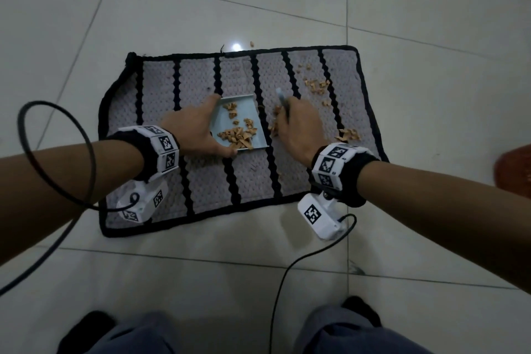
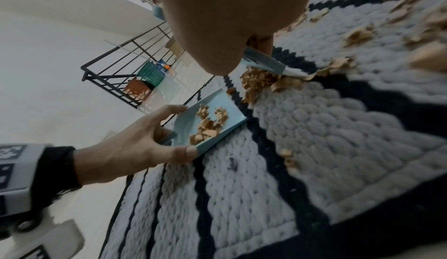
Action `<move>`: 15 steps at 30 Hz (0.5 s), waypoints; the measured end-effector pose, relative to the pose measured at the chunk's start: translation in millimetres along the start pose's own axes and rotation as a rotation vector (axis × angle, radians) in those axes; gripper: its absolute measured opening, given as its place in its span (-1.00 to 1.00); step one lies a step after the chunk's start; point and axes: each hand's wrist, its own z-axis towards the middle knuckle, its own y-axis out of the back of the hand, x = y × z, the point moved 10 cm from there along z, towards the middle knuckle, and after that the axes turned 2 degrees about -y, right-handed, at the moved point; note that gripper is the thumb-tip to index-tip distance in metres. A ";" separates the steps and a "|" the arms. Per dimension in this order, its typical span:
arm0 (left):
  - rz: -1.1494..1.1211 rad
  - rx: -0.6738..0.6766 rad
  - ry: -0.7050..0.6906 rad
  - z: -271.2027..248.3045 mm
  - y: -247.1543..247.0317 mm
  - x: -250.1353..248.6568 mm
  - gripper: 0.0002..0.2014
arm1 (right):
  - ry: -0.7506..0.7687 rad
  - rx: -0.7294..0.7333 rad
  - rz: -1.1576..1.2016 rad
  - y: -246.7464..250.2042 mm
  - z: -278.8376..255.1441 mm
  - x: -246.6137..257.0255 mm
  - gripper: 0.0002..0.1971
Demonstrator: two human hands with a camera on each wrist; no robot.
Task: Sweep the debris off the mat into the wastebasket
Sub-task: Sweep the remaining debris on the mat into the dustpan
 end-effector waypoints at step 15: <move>0.021 0.006 0.004 -0.4 -4.5 1.7 0.23 | 0.264 0.105 0.116 -21.7 -29.7 64.6 -0.80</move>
